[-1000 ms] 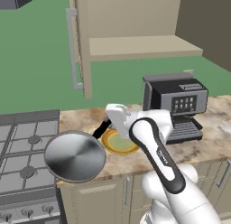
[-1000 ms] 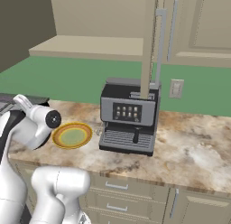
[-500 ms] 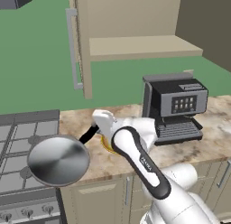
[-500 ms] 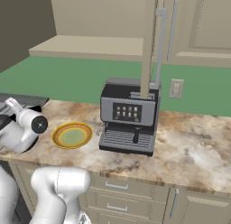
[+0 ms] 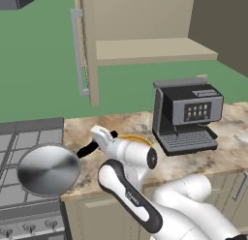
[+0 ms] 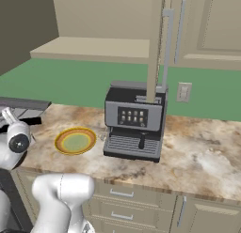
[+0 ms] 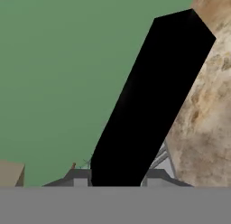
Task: Pick the pan from the cabinet and place it on the stove. Then turn on the stove burner for the pan.
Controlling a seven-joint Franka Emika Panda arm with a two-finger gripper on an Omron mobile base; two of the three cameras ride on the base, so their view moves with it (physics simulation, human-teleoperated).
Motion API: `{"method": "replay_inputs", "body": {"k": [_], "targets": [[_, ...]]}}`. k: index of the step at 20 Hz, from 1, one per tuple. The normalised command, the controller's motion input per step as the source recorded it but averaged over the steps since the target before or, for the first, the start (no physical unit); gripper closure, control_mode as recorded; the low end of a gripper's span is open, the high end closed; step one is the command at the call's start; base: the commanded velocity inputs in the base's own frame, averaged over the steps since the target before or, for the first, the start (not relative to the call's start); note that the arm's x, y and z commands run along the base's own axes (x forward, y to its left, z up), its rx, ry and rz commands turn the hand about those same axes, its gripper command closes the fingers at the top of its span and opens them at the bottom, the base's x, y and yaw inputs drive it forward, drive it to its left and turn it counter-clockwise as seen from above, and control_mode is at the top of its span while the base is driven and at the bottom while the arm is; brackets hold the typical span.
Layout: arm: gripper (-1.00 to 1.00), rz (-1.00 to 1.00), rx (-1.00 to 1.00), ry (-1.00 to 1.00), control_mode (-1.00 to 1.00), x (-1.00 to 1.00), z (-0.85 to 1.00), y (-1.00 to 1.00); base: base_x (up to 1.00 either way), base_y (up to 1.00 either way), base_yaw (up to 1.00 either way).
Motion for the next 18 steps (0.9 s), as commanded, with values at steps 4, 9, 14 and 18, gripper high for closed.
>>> {"method": "replay_inputs", "body": {"k": [4, 9, 14, 18], "targets": [[1.0, -0.2, -0.02, 0.07, -1.0, 0.0, -0.16, 0.06, 0.0, 0.0, 0.0], [1.0, -0.15, -0.04, 0.12, -1.0, 0.0, -0.19, 0.06, 0.0, 0.0, 0.0], [1.0, -0.1, -0.02, 0.02, -1.0, -0.15, -0.11, 0.16, 0.0, 0.0, 0.0], [1.0, -0.06, 0.0, 0.0, -1.0, -0.19, -0.01, 0.25, 0.0, 0.0, 0.0]]}}
